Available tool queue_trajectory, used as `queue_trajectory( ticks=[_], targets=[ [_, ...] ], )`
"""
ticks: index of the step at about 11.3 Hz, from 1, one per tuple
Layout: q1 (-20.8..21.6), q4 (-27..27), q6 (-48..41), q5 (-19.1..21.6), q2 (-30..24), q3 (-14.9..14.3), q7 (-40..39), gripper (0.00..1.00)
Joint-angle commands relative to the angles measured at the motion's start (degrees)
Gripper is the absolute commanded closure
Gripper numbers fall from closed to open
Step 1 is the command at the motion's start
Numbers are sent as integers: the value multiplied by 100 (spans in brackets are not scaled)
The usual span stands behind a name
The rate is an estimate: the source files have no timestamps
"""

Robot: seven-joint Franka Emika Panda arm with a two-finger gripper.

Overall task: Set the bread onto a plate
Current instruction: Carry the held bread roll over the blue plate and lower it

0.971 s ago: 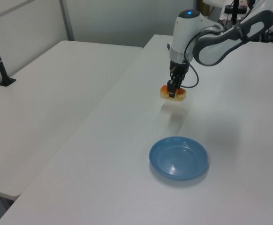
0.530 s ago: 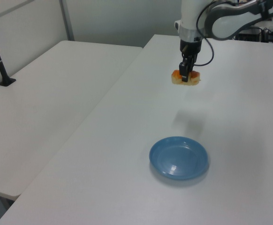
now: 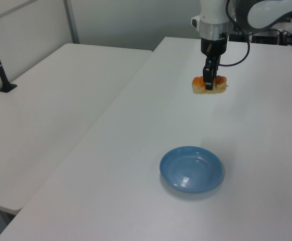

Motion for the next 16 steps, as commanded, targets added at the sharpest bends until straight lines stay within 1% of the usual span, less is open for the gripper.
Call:
queue_trajectory(
  ticks=[1,2,3,5,6,7,8,9,10,11,12,14,16],
  targets=[
    [-19,-2,-102,97,28,598,788,51],
    [16,-2,-93,114,46,747,1008,51],
    [182,15,-66,132,168,853,1315,51],
    [498,24,397,114,449,854,1878,51],
    [709,24,591,45,659,846,2107,51],
    [833,50,750,9,818,828,2248,51],
    [921,59,838,-113,950,828,2354,51],
    [974,172,952,-262,1116,828,2608,51],
    [974,339,1005,-516,1370,828,2845,52],
    [983,480,1015,-762,1599,828,3004,52],
    [974,594,1015,-913,1784,828,3084,52],
    [1062,595,1102,-1089,1944,828,3207,52],
    [1097,595,1164,-1107,2111,828,3304,54]
  ],
)
